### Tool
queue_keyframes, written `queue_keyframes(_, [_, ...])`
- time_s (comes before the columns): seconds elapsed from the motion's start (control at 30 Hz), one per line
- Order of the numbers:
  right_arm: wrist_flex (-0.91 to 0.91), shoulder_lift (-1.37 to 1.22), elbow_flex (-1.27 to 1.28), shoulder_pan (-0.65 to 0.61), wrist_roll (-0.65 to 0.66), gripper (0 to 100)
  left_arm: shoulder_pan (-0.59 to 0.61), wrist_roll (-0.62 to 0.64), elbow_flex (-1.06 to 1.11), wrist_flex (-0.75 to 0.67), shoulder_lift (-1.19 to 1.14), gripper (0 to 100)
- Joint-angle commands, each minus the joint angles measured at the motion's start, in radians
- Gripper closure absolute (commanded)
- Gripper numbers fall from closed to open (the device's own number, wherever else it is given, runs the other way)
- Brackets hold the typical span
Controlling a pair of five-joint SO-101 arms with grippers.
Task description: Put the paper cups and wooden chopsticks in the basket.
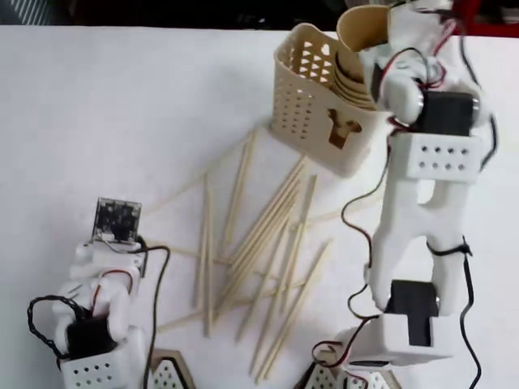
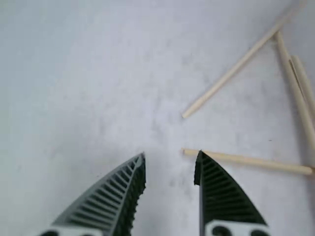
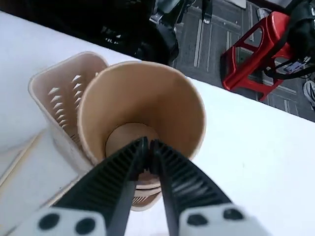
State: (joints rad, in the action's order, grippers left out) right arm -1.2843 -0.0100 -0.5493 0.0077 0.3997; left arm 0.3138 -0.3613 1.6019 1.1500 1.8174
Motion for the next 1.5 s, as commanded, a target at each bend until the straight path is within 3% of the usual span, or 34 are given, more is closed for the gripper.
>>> queue_keyframes(0.0, [-0.004,-0.021,0.040,-0.002,0.026,98.0,0.001,-0.009,-0.008,-0.025,0.008,83])
queue_keyframes(0.33, [-0.061,-0.031,0.114,0.022,0.026,97.9,0.001,-0.009,-0.008,-0.025,0.008,83])
queue_keyframes(0.63, [0.018,-0.173,0.103,0.058,0.028,97.8,0.001,-0.009,-0.008,-0.025,0.008,83])
queue_keyframes(0.9, [-0.096,-0.016,-0.101,0.031,0.028,97.8,0.001,-0.009,-0.008,-0.025,0.008,83])
queue_keyframes(1.07, [-0.157,0.090,-0.215,-0.056,0.026,97.8,0.001,-0.009,-0.008,-0.025,0.008,83])
queue_keyframes(1.23, [-0.216,0.145,-0.226,-0.222,0.018,97.7,0.001,-0.009,-0.008,-0.025,0.008,83])
queue_keyframes(1.47, [-0.430,0.099,-0.224,-0.412,0.018,97.7,0.002,-0.009,-0.008,-0.025,0.008,83])
